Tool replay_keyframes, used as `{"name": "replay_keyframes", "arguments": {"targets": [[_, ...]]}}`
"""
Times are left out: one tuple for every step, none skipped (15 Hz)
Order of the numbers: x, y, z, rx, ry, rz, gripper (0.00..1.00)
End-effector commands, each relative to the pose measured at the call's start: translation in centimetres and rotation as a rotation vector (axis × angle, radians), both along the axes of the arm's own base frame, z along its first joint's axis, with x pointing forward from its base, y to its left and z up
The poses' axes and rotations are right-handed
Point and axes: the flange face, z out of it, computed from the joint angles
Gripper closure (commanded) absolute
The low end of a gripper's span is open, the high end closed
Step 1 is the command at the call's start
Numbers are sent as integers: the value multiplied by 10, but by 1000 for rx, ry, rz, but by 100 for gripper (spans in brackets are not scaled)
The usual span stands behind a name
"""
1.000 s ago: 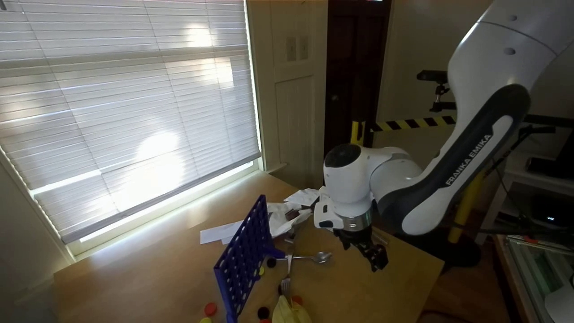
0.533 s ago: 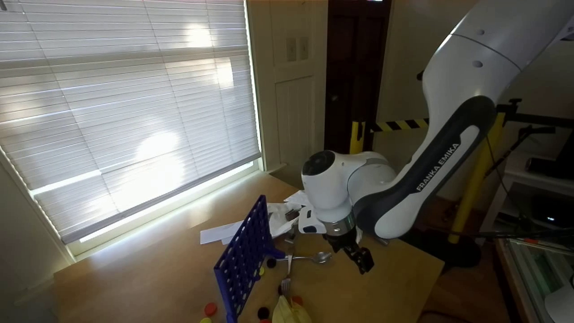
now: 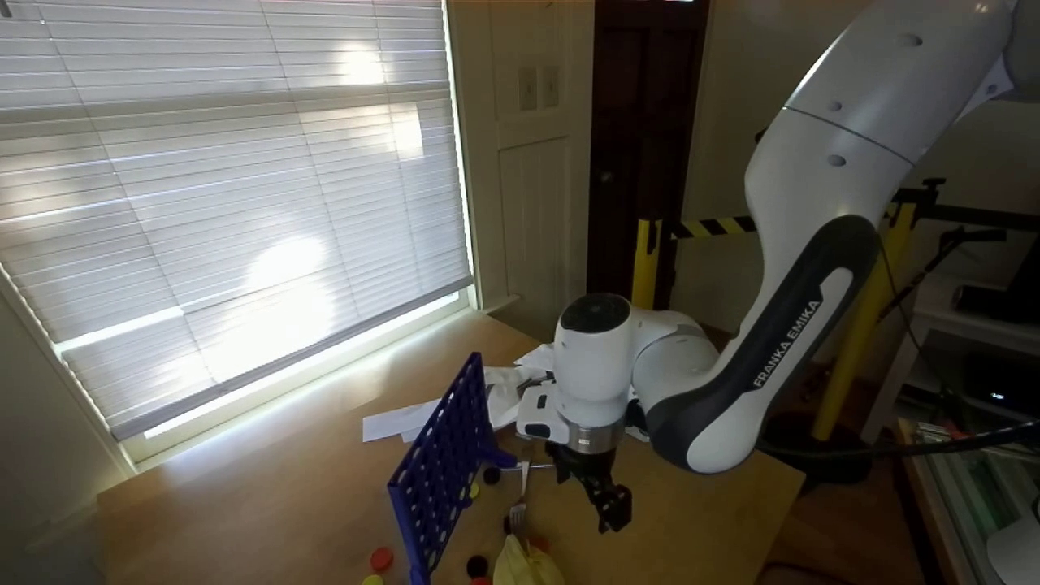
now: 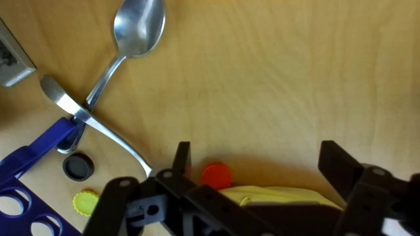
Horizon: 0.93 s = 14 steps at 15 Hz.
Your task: Slightly move the yellow pencil case and the fork
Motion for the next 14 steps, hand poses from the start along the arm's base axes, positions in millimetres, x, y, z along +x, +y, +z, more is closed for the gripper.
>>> {"name": "replay_keyframes", "arguments": {"targets": [[10, 14, -10, 87, -75, -79, 0], [14, 17, -13, 120, -79, -113, 0], [16, 19, -14, 142, -82, -133, 0], [16, 23, -18, 149, -63, -140, 0], [13, 28, -22, 154, -40, -114, 0], [8, 21, -13, 121, -62, -104, 0], [8, 24, -16, 131, -55, -106, 0], [8, 27, -18, 136, -51, -106, 0], [9, 24, -18, 112, -64, -138, 0], [12, 26, -22, 93, -78, -167, 0], [14, 26, -23, 89, -88, -187, 0], [16, 29, -28, 85, -98, -215, 0], [17, 33, -31, 83, -93, -226, 0], [19, 37, -32, 84, -96, -241, 0]]}}
